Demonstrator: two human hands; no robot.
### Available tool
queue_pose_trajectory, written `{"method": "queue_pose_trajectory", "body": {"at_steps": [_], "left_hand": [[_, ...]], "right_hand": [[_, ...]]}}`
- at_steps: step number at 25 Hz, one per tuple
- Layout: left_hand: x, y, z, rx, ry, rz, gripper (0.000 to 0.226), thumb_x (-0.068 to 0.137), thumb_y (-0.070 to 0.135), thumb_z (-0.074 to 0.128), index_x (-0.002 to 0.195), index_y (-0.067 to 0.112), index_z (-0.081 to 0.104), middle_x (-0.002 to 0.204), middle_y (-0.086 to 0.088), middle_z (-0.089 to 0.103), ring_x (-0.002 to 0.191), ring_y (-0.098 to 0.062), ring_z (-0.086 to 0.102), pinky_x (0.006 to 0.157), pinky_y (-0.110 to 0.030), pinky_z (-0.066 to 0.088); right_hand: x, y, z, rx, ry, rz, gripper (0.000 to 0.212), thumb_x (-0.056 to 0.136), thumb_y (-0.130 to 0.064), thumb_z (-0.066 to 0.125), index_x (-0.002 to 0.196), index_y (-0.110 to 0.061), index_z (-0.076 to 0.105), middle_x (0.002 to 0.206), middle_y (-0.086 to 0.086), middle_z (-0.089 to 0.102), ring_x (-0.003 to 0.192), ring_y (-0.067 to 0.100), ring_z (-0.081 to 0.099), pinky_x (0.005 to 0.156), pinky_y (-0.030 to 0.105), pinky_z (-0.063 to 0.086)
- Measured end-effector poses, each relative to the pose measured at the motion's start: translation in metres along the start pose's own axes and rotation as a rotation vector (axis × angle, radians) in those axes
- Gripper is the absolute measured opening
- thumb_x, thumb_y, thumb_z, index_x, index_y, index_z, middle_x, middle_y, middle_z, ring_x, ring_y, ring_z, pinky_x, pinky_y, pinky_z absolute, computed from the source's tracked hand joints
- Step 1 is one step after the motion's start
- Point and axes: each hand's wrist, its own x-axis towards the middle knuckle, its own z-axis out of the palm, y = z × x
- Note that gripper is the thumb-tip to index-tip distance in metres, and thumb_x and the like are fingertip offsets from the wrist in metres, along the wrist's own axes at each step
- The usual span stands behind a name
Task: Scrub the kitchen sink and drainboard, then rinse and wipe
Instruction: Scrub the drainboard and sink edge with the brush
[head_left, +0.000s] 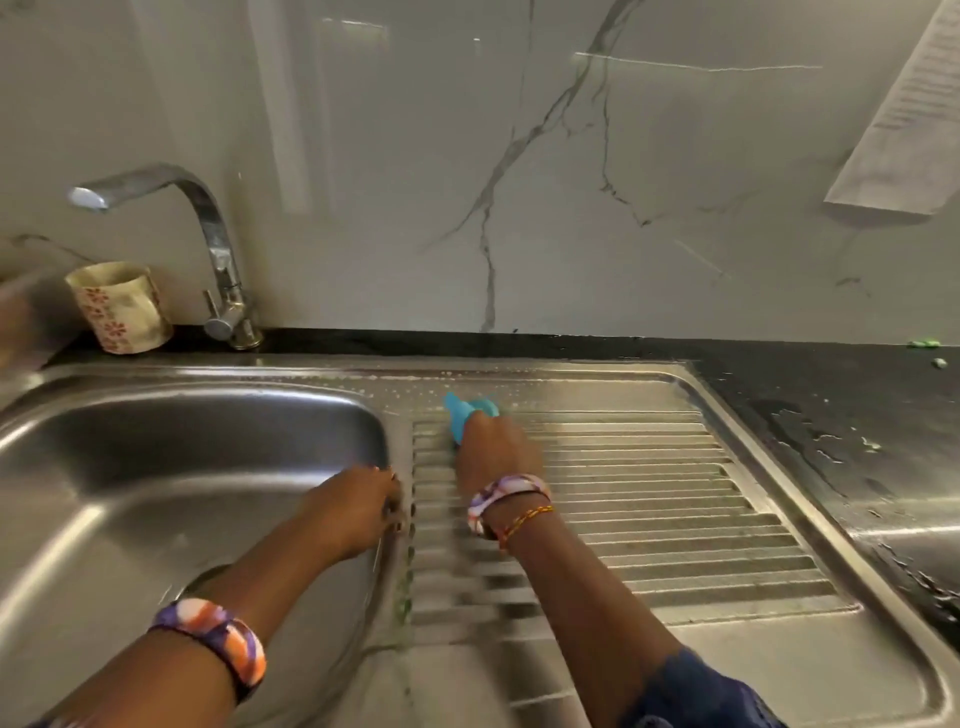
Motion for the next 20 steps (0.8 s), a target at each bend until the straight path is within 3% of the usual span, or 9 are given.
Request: {"method": "queue_pose_trajectory", "body": {"at_steps": [1,3,7,10,14,17,20], "left_hand": [[-0.004,0.003,0.000,0.045,0.008,0.011,0.027,0.088,0.030,0.058,0.111,0.016,0.063,0.122,-0.006,0.062,0.109,-0.023,0.058,0.090,-0.030,0.048],[-0.010,0.006,0.001,0.112,-0.067,0.053,0.035,0.089,0.032,0.057,0.119,0.013,0.059,0.127,-0.008,0.057,0.114,-0.024,0.056,0.094,-0.031,0.046],[-0.014,0.004,0.001,0.131,-0.269,0.100,0.079,0.086,0.045,0.061,0.146,0.005,0.028,0.155,-0.012,0.021,0.140,-0.025,0.026,0.114,-0.031,0.026],[-0.013,0.010,-0.002,0.183,-0.306,0.086,0.093,0.088,0.043,0.059,0.150,0.000,0.004,0.158,-0.014,-0.004,0.147,-0.028,0.003,0.118,-0.030,0.010],[-0.011,0.017,-0.004,0.209,-0.314,0.089,0.092,0.088,0.043,0.058,0.149,-0.001,0.005,0.158,-0.015,-0.005,0.146,-0.030,0.001,0.117,-0.031,0.010],[-0.010,0.013,-0.001,0.188,-0.337,0.082,0.092,0.088,0.042,0.059,0.150,0.002,0.004,0.158,-0.013,-0.008,0.146,-0.028,-0.001,0.118,-0.031,0.010],[-0.010,0.012,-0.002,0.180,-0.337,0.099,0.089,0.088,0.041,0.059,0.150,0.003,0.008,0.158,-0.013,-0.008,0.147,-0.028,0.000,0.117,-0.030,0.011]], "right_hand": [[0.005,-0.021,0.004,0.083,-0.062,-0.051,0.027,0.098,-0.014,0.042,0.119,-0.005,0.057,0.120,0.015,0.062,0.111,0.032,0.060,0.089,0.036,0.048],[0.017,-0.036,0.012,0.182,-0.157,-0.095,0.028,0.094,-0.012,0.046,0.117,-0.002,0.060,0.120,0.018,0.062,0.113,0.034,0.058,0.090,0.036,0.047],[0.016,0.037,0.002,0.214,-0.060,0.000,0.031,0.096,-0.013,0.042,0.117,-0.006,0.064,0.113,0.019,0.066,0.106,0.033,0.062,0.084,0.032,0.047],[0.009,0.144,-0.034,0.144,0.043,0.251,0.031,0.097,-0.016,0.044,0.118,-0.004,0.064,0.106,0.020,0.066,0.093,0.030,0.060,0.078,0.029,0.042],[0.002,0.235,-0.088,0.118,0.066,0.633,0.030,0.096,-0.014,0.048,0.115,0.005,0.060,0.095,0.019,0.059,0.080,0.027,0.050,0.081,0.036,0.044],[-0.003,0.205,-0.083,-0.009,0.063,0.554,0.029,0.094,-0.014,0.052,0.114,0.006,0.058,0.106,0.024,0.063,0.086,0.033,0.058,0.086,0.041,0.048],[-0.016,0.117,-0.042,-0.071,0.107,0.306,0.026,0.098,-0.019,0.045,0.115,-0.003,0.057,0.110,0.015,0.064,0.099,0.032,0.063,0.080,0.034,0.047]]}}
